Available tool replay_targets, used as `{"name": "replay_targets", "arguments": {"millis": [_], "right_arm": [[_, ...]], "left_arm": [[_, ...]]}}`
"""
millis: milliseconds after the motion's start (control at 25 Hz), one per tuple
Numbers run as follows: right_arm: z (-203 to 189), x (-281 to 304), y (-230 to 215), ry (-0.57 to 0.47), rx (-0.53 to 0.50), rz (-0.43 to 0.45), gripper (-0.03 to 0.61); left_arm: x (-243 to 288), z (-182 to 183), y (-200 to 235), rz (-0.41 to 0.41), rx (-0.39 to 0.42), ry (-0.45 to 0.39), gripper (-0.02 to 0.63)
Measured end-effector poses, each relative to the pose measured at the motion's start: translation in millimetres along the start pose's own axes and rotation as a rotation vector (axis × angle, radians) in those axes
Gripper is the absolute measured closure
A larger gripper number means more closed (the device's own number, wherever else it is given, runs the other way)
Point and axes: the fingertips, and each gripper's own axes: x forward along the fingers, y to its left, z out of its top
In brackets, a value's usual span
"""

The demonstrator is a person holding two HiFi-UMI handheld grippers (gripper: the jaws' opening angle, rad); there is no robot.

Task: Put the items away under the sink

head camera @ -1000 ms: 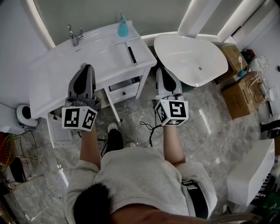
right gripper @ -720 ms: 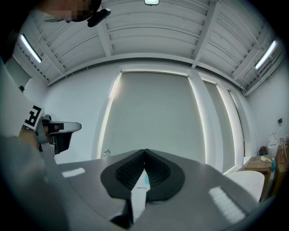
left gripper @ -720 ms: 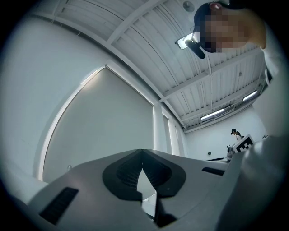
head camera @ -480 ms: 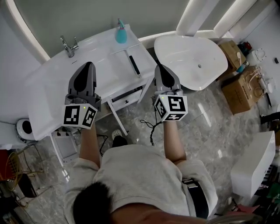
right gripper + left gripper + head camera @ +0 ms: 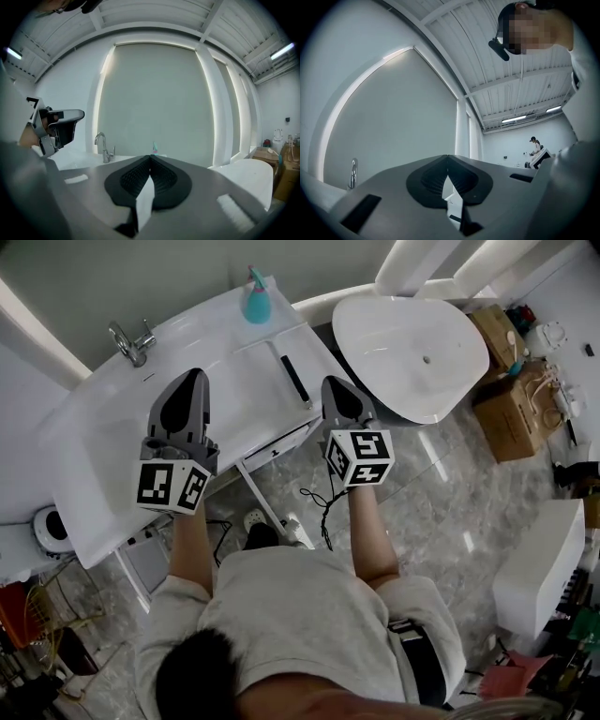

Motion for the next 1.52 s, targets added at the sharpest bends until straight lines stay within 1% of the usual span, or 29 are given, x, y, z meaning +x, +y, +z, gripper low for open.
{"name": "replay_targets", "arguments": {"millis": [320,400,560,680,960,1160,1320,1520], "right_arm": [[-63.6,62.6,1.4,0.195,0.009,0.015,0.565],[-78.4,75.1,-2.7,0.236,0.016,0.012,0.548],[-106.1,97.0,-11.3,0.316,0.024,0.004,0.535],[-127.4,112.6,-14.7,0.374,0.020,0.005,0.503],[-165.4,134.8,-22.0,0.499,-0.033,0.015,0.448],[-190.5,149.4,-24.5,0.560,-0.056,0.023,0.417],[-200.1,158.4,-24.3,0.593,-0.078,0.018,0.416],[-214.7,165.7,-26.1,0.623,-0.098,-0.012,0.420]], "left_arm": [[18.2,-34.5,24.5,-0.058,-0.035,0.054,0.606],[20.6,-42.2,27.5,-0.069,-0.043,0.067,0.606],[24.2,-53.3,33.6,-0.084,-0.058,0.086,0.606],[25.7,-61.7,40.5,-0.091,-0.068,0.095,0.606],[28.8,-72.4,47.5,-0.099,-0.085,0.122,0.606],[28.1,-79.9,55.9,-0.093,-0.090,0.136,0.606],[26.2,-82.1,62.5,-0.083,-0.093,0.146,0.606],[24.2,-88.4,72.2,-0.070,-0.098,0.156,0.606]]}}
